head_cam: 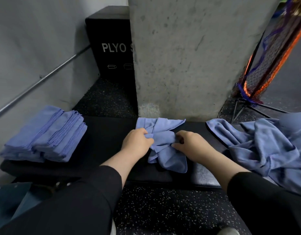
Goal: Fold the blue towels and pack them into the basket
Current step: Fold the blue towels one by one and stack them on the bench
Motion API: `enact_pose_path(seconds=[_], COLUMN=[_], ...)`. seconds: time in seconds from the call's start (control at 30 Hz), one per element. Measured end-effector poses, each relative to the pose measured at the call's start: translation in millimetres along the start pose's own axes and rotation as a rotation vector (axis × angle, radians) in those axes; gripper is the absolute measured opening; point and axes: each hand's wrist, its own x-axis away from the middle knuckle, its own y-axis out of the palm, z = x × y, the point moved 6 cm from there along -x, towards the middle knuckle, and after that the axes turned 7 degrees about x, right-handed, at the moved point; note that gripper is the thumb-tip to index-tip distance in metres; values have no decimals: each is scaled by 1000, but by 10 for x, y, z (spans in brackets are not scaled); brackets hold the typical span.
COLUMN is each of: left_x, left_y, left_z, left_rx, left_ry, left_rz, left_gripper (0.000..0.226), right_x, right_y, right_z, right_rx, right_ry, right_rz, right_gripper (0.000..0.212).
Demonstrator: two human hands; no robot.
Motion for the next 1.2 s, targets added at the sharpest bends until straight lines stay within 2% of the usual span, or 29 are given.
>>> enact_pose_path(seconds=[0.1, 0.2, 0.27, 0.37, 0.47, 0.53, 0.63, 0.73, 0.8, 0.87, 1.0, 1.07, 1.2], left_x=[1, 18, 14, -21, -15, -7, 48, 142, 212, 214, 163, 171, 178], left_y=[21, -31, -81, -6, 97, 106, 33, 52, 91, 106, 82, 124, 261], left_z=[47, 81, 62, -77, -117, -68, 67, 260, 316, 275, 192, 142, 75], left_rx=[255, 541, 759, 1076, 989, 926, 884, 864, 879, 876, 967, 1001, 997], left_ry=[-31, -57, -145, -395, -435, -363, -197, -47, -45, -81, -193, -307, -461], left_rz=[25, 119, 178, 125, 14, -24, -61, -215, -273, -238, -152, -180, -295], left_gripper=[25, 29, 32, 22, 15, 13, 17, 14, 18, 23, 14, 12, 30], right_x=[28, 31, 45, 95, 135, 178, 162, 100, 50, 29, -1, -15, -10], right_y=[25, -20, -55, -13, 51, 49, 11, 41, 53, 52, 40, 7, -16], right_z=[-134, -194, -246, -285, -336, -424, -461, -422, -338, -270, -208, -232, -272], right_rx=[-34, -118, -191, -464, -809, -1024, -1214, -1151, -1091, -1065, -1060, -1093, -1067], right_ry=[-24, -84, -147, -138, -95, -43, 103, 228, 311, 365, 376, 331, 245], right_rz=[18, 5, -86, -251, -332, -345, -250, -201, -111, -37, 24, 37, 27], right_gripper=[19, 26, 26, 26, 35, 36, 41, 52, 49, 40, 22, 23, 25])
